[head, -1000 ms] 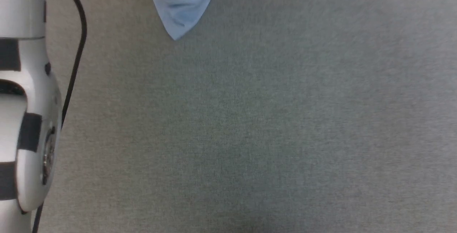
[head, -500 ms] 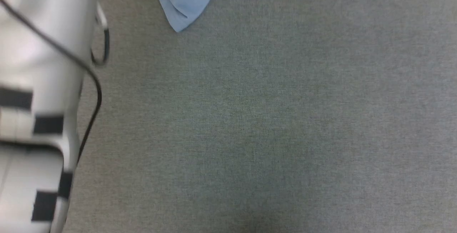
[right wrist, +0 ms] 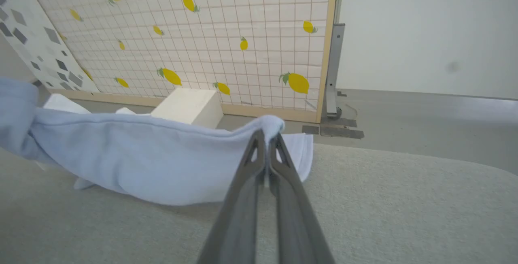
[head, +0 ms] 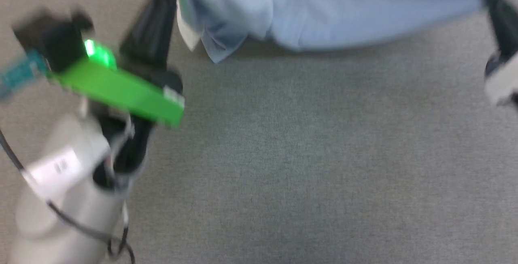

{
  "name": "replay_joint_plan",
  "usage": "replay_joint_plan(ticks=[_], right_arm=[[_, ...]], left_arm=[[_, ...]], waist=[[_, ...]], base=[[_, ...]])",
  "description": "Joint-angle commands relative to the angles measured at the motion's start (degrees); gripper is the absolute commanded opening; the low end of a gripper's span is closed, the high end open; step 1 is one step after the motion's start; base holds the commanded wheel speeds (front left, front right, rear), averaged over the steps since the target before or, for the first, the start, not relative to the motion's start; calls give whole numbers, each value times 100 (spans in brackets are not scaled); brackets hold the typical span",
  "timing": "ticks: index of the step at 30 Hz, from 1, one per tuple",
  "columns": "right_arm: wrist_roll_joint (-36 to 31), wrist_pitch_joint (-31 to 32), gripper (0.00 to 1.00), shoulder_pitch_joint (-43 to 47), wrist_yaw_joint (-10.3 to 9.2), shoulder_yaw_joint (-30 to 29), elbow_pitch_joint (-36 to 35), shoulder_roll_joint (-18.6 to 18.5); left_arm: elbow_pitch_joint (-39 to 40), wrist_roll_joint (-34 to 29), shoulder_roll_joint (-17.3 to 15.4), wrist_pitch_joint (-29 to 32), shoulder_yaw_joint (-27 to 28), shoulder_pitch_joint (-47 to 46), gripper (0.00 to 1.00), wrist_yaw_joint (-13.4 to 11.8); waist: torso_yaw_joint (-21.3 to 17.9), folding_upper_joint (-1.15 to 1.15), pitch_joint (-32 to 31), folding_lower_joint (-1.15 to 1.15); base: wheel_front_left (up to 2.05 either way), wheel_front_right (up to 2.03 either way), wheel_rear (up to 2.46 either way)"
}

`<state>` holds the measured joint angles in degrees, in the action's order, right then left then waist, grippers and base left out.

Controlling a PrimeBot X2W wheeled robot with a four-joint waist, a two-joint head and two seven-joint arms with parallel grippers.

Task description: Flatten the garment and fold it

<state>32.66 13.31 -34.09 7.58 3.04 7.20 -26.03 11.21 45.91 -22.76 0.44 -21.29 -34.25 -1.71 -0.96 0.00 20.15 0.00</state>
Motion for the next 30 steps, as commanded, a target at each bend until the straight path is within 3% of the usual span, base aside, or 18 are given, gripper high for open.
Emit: replay_joint_plan(ticks=[1,11,19,30], right_arm=[[35,85,0,309,-9,-113,-157,106],[43,895,0,2652,-9,-971,-1119,850],[330,1654,0,4300,-9,-1384,-1561,1065],[416,2308,0,5833,-9,-1968,-2031,1582]], left_arm=[[80,93,-82,18,-14,348,0,-70],[333,699,-569,566,-303,2658,0,-382],[673,1883,-791,1022,-195,4359,0,-564],[1305,2774,-1139,1126,132,5882,0,-579]], waist=[[2,0,-396,0],[-47,0,-1119,0],[8,0,-1657,0],[83,0,-2010,0]], base=[[0,0,0],[0,0,0],[0,0,0],[0,0,0]])
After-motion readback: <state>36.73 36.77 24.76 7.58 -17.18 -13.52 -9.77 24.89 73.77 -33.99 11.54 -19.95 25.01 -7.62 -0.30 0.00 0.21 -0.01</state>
